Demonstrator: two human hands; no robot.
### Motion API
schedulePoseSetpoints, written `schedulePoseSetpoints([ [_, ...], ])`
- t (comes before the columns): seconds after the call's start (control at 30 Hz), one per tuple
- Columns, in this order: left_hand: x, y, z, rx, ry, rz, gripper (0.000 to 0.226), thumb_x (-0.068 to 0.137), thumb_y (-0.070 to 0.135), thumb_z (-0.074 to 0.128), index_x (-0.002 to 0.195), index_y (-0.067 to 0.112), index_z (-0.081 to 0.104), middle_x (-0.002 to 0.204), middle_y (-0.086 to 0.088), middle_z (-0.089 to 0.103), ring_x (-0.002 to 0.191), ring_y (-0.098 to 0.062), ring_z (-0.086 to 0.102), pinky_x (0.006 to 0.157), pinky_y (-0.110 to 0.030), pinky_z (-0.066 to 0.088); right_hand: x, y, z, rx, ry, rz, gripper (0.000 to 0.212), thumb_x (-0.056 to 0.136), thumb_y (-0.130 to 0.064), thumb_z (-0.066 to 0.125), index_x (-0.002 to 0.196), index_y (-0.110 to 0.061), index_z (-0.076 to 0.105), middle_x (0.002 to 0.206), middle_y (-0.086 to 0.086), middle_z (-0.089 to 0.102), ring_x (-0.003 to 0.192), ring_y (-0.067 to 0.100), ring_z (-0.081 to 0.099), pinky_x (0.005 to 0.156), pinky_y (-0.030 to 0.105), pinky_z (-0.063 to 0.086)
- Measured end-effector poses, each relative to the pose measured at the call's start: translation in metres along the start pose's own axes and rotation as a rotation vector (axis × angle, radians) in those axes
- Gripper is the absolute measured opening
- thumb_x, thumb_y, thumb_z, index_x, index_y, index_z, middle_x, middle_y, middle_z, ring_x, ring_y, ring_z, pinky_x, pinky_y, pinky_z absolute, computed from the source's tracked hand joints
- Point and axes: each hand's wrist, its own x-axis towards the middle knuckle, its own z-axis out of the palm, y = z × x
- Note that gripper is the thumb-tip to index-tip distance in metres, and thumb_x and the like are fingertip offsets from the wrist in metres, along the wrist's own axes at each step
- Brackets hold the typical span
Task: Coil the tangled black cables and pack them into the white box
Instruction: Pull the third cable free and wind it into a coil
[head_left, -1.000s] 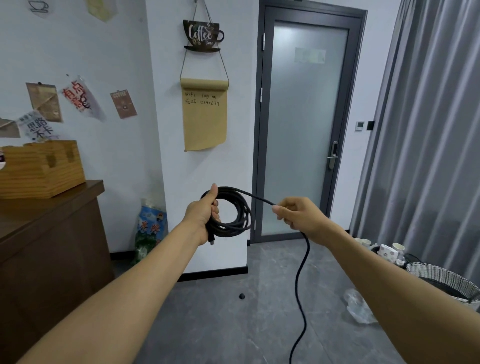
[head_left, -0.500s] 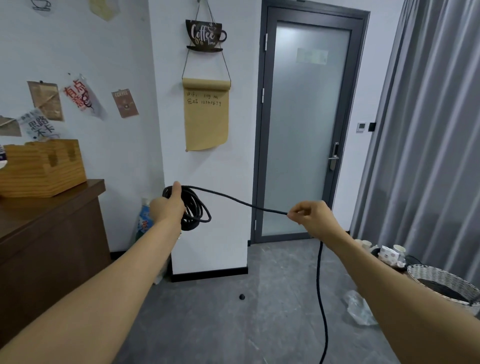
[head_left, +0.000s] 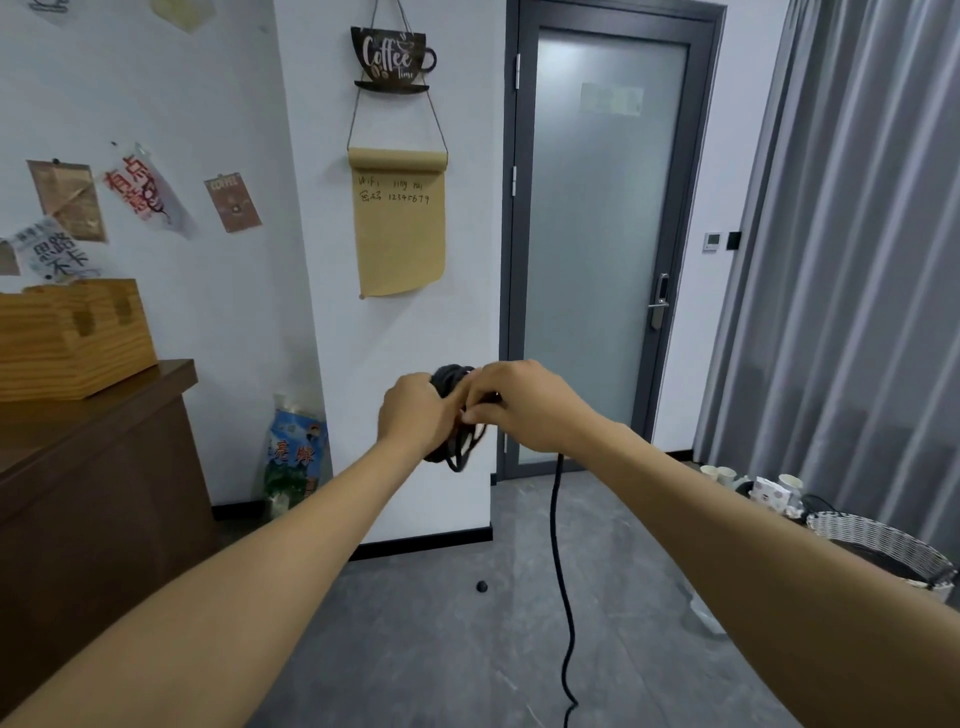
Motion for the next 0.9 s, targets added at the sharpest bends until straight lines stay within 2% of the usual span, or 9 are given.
schedulePoseSetpoints([
  [0.1,-0.011,0.008,0.003,-0.213,-0.168,-0.031,0.054,0.091,0.053,0.047,0.064,0.008,0.057,0.057,-0.002,0.059,0.055,-0.017,0.055,0.054,-0.025,0.041,-0.003,0.005,-0.001,0.153,0.077,0.041,0.010,0.082,-0.025,0.070,0.075,-0.022,0.064,0.081,-0.005,0.066,0.075,0.014,0.059,0.074,0.036,0.052],
  [0.23,-0.023,0.015,0.009,-0.616,-0.377,-0.169,0.052,0.087,0.061,0.045,0.068,0.016,0.062,0.052,0.005,0.054,0.048,-0.008,0.054,0.055,-0.019,0.045,-0.007,0.017,-0.004,0.242,0.206,0.208,0.039,0.066,-0.040,0.081,0.077,-0.010,0.060,0.064,0.000,0.057,0.058,0.015,0.049,0.058,0.030,0.043],
  [0.3,-0.024,0.017,0.012,-0.695,-0.440,-0.231,0.053,0.086,0.063,0.044,0.062,0.017,0.055,0.049,0.007,0.051,0.046,-0.007,0.052,0.055,-0.020,0.045,-0.009,0.024,-0.004,0.253,0.208,0.264,0.045,0.064,-0.044,0.081,0.075,-0.008,0.057,0.060,-0.001,0.052,0.055,0.014,0.044,0.055,0.030,0.038],
  [0.4,-0.024,0.020,0.016,-0.673,-0.501,-0.283,0.055,0.079,0.069,0.046,0.063,0.016,0.052,0.045,0.007,0.047,0.044,-0.008,0.049,0.057,-0.022,0.043,-0.010,0.031,-0.004,0.267,0.170,0.333,0.046,0.063,-0.045,0.082,0.067,-0.010,0.051,0.057,-0.001,0.047,0.053,0.014,0.039,0.053,0.028,0.034],
  [0.53,-0.024,0.016,0.014,-0.634,-0.530,-0.288,0.047,0.076,0.063,0.058,0.064,0.017,0.052,0.048,0.007,0.038,0.043,-0.007,0.041,0.053,-0.020,0.038,-0.010,0.035,-0.009,0.335,0.046,0.395,0.039,0.069,-0.040,0.079,0.065,-0.009,0.055,0.055,-0.003,0.045,0.051,0.011,0.038,0.049,0.021,0.032],
  [0.63,-0.019,0.005,0.009,-0.521,-0.531,-0.244,0.042,0.069,0.045,0.077,0.063,0.015,0.048,0.042,0.006,0.037,0.040,-0.009,0.037,0.048,-0.023,0.033,-0.015,0.045,-0.009,0.555,-0.015,0.425,0.029,0.077,-0.032,0.075,0.066,-0.010,0.060,0.053,-0.002,0.045,0.050,0.012,0.037,0.047,0.021,0.032],
  [0.77,-0.014,-0.010,-0.001,-0.472,-0.402,-0.299,0.041,0.075,0.035,0.077,0.057,0.016,0.045,0.045,0.004,0.038,0.040,-0.011,0.038,0.048,-0.021,0.033,-0.025,0.057,0.001,0.706,-0.039,0.461,0.024,0.085,-0.025,0.068,0.070,-0.009,0.057,0.057,0.001,0.044,0.046,0.010,0.033,0.042,0.016,0.031],
  [0.9,-0.007,-0.027,-0.011,-0.444,-0.257,-0.354,0.039,0.075,0.036,0.077,0.064,0.013,0.049,0.057,-0.001,0.042,0.051,-0.014,0.042,0.053,-0.024,0.037,-0.030,0.065,0.008,0.701,-0.024,0.513,0.022,0.091,-0.021,0.060,0.072,-0.010,0.061,0.060,0.001,0.045,0.049,0.011,0.034,0.043,0.017,0.031],
])
